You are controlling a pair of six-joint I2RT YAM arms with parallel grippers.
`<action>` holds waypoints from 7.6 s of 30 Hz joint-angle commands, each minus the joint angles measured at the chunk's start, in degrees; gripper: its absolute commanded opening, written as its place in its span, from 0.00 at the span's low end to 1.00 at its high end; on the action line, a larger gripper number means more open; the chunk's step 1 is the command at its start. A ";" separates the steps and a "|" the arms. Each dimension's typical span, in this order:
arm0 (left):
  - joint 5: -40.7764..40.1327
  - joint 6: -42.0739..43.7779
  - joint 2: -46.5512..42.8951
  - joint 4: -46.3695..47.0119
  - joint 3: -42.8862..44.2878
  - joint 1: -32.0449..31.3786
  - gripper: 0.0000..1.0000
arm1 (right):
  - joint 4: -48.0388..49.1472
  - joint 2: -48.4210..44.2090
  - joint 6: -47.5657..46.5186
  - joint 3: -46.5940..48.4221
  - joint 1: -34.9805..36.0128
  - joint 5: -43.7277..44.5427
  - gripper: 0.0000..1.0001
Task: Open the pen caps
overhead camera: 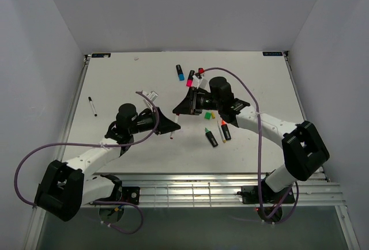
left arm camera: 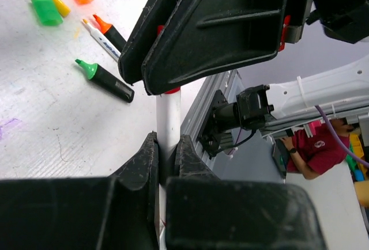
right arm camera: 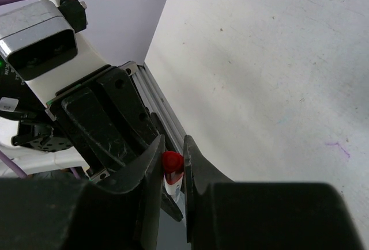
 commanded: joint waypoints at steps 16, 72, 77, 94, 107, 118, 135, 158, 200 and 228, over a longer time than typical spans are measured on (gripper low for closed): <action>-7.17 -6.28 6.20 16.55 -12.30 -10.67 0.00 | -10.03 14.04 -1.96 23.17 -13.58 1.65 0.08; -43.38 -26.14 44.00 17.69 3.52 -24.21 0.47 | -38.27 30.66 -32.21 24.94 -9.71 21.78 0.26; -44.96 -25.01 41.36 17.61 1.24 -24.21 0.47 | -38.97 30.93 -32.56 25.29 -9.71 22.66 0.29; -52.59 -1.29 9.39 -18.57 8.59 -7.17 0.54 | -36.51 24.96 -36.08 25.82 -9.71 16.86 0.41; -46.74 22.97 8.48 -34.43 16.17 29.47 0.63 | -26.34 -2.09 -31.34 3.54 -1.20 11.85 0.58; -47.07 28.61 18.40 -30.65 20.47 44.35 0.61 | -23.41 -11.69 -30.44 -4.94 4.17 9.64 0.61; -51.82 32.30 32.65 -27.58 29.09 47.95 0.58 | -23.15 -20.14 -31.86 -10.12 3.91 10.70 0.61; -49.89 36.00 43.47 -28.62 34.19 47.25 0.39 | -22.01 -21.81 -30.80 -12.24 1.98 10.18 0.61; -13.76 2.33 -24.38 -22.12 -3.78 9.11 0.00 | -6.38 -6.25 -9.63 1.92 3.11 5.52 0.73; -12.27 1.10 -24.21 -19.40 -4.83 7.52 0.00 | 4.00 9.48 -2.33 10.35 6.55 5.17 0.56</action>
